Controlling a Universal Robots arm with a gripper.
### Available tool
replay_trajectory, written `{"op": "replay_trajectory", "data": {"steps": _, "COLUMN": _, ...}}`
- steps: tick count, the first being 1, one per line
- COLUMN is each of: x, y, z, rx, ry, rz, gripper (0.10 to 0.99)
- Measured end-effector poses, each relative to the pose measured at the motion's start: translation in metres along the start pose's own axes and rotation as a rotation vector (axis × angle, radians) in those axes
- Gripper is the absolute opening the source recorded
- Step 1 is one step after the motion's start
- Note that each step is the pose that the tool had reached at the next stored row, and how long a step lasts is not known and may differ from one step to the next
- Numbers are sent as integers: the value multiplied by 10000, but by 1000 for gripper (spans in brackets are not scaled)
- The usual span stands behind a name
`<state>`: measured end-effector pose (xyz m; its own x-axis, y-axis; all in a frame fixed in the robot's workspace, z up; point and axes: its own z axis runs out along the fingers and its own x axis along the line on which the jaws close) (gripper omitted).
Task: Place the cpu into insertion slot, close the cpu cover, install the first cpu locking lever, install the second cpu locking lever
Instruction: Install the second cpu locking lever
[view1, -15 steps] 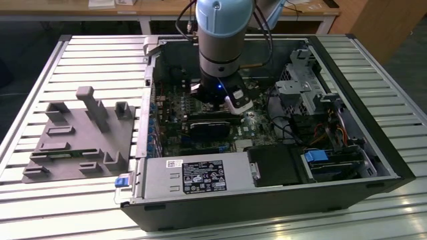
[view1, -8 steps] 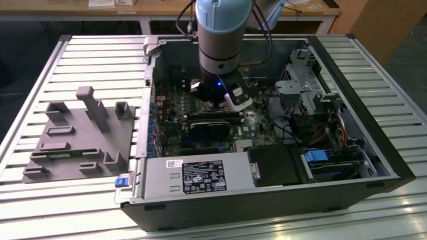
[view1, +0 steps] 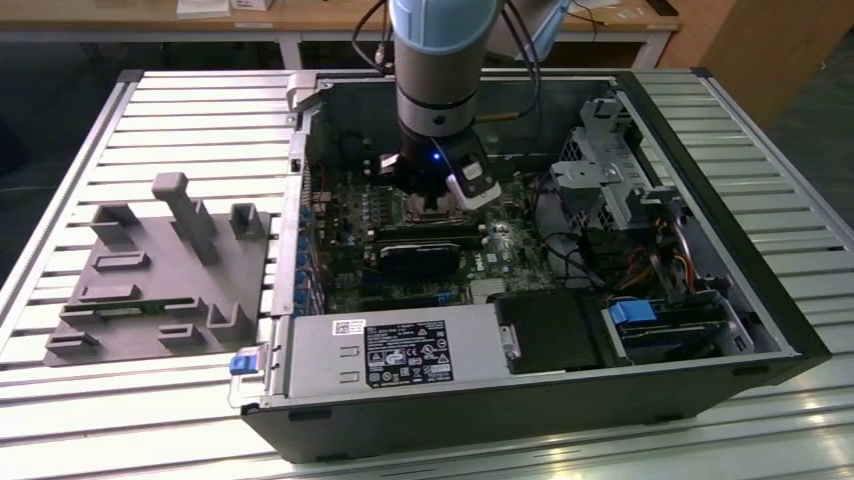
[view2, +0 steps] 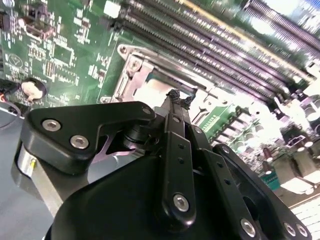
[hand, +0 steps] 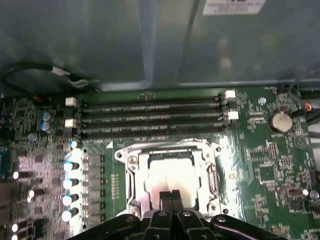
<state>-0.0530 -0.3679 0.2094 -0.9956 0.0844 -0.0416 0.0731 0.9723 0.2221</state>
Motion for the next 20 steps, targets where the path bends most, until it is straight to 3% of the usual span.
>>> {"op": "replay_trajectory", "data": {"steps": 8, "x": -51, "y": 76, "z": 19, "rx": 120, "ry": -8, "rz": -7, "gripper": 106}}
{"op": "replay_trajectory", "data": {"steps": 12, "x": -51, "y": 97, "z": 18, "rx": 296, "ry": -21, "rz": -17, "gripper": 106}}
{"op": "replay_trajectory", "data": {"steps": 20, "x": -56, "y": 131, "z": -96, "rx": 329, "ry": -27, "rz": -20, "gripper": 106}}
